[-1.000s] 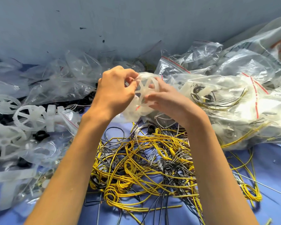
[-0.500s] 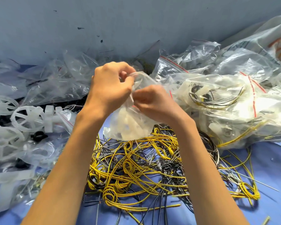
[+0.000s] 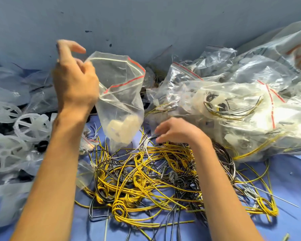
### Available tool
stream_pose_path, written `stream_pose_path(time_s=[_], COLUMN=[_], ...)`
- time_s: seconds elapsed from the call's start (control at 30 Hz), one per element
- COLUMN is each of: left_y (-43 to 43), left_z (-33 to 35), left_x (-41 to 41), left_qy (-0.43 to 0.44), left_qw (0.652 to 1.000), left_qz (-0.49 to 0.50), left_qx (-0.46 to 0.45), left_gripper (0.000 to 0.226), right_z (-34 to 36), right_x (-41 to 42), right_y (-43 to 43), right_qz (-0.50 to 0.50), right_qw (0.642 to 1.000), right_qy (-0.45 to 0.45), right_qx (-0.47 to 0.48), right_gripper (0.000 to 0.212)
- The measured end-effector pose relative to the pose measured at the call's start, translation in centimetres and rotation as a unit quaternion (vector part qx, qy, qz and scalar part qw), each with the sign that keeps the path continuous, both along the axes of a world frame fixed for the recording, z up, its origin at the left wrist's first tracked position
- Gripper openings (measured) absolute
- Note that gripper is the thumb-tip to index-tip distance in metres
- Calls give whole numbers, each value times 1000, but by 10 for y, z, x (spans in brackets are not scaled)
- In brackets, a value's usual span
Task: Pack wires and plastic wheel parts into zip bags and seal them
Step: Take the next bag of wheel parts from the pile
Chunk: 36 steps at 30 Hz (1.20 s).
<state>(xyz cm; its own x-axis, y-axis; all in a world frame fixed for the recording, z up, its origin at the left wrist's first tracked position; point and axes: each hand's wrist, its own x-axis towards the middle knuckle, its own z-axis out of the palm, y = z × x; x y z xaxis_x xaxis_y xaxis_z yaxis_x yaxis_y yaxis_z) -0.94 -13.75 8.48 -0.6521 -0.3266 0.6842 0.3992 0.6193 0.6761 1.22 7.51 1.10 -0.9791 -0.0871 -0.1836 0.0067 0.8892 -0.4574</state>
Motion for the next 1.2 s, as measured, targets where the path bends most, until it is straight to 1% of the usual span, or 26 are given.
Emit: stream_pose_path(time_s=[0.03, 0.1, 0.2, 0.23, 0.3, 0.33, 0.43, 0.47, 0.53, 0.57, 0.6, 0.63, 0.67, 0.7, 0.73, 0.77, 0.8, 0.87, 0.9, 0.93, 0.97, 1.03, 1.13, 1.2], left_y=[4, 11, 19, 21, 25, 26, 27, 28, 28, 28, 28, 29, 31, 33, 35, 37, 39, 42, 42, 41, 40, 36, 28, 25], left_z=[1, 0, -6, -9, -14, -16, -20, -21, -22, -23, -24, -24, -24, -25, -25, -25, -24, -24, -25, -25, -25, -27, -29, -29], left_x=[2, 2, 1, 2, 3, 4, 2, 2, 1, 1, 1, 0, 1, 1, 2, 3, 4, 6, 8, 8, 8, 5, -2, -5], left_qy=[-7, -52, -141, -163, -199, -209, -218, -219, -223, -224, -223, -219, -216, -216, -218, -220, -221, -223, -227, -232, -239, -259, -277, -272], left_qw=[999, 990, 955, 944, 930, 927, 926, 926, 926, 928, 929, 930, 930, 929, 927, 925, 923, 921, 921, 919, 916, 911, 914, 923], left_qz=[-35, -107, -161, -172, -187, -188, -193, -197, -201, -199, -195, -192, -192, -194, -201, -210, -217, -218, -213, -206, -201, -186, -156, -122], left_qx=[-14, -72, -205, -229, -245, -247, -239, -235, -227, -223, -221, -223, -228, -231, -231, -230, -228, -231, -236, -243, -251, -260, -252, -244], left_gripper=[26, 33, 36, 34, 30, 32, 42, 46, 59, 68, 75, 78, 80, 81, 80, 80, 79, 82, 82, 80, 75, 67, 84, 86], right_z=[-5, -9, -14, -15, -13, -9, 11, 18, 32, 39, 45, 52, 59, 64, 68, 68, 67, 61, 57, 55, 54, 54, 55, 53], right_x=[-1, -4, -6, -5, -3, -1, 3, 5, 10, 11, 12, 14, 16, 19, 21, 24, 25, 24, 23, 21, 20, 21, 19, 17], right_y=[-1, -4, -4, -4, -5, -5, -4, -3, -1, 0, 0, -2, -4, -7, -10, -12, -14, -17, -17, -17, -17, -16, -10, -4], right_qz=[14, 20, 10, 2, -11, -16, -56, -81, -134, -157, -174, -179, -163, -123, -68, -14, 29, 70, 77, 80, 80, 64, 0, -36], right_qw=[1000, 999, 999, 999, 998, 997, 989, 983, 967, 955, 939, 918, 892, 869, 857, 862, 883, 939, 954, 961, 961, 952, 939, 948], right_qy=[-20, -12, 3, 13, 49, 70, 140, 165, 217, 250, 295, 350, 406, 445, 460, 446, 408, 314, 278, 256, 250, 268, 311, 295], right_qx=[15, 26, 33, 32, 33, 29, -14, -21, -9, -5, -20, -59, -116, -175, -221, -240, -229, -124, -80, -71, -90, -134, -148, -113], right_gripper=[36, 36, 31, 27, 13, 8, 6, 9, 15, 17, 18, 17, 16, 14, 13, 13, 13, 16, 17, 19, 19, 14, 4, 2])
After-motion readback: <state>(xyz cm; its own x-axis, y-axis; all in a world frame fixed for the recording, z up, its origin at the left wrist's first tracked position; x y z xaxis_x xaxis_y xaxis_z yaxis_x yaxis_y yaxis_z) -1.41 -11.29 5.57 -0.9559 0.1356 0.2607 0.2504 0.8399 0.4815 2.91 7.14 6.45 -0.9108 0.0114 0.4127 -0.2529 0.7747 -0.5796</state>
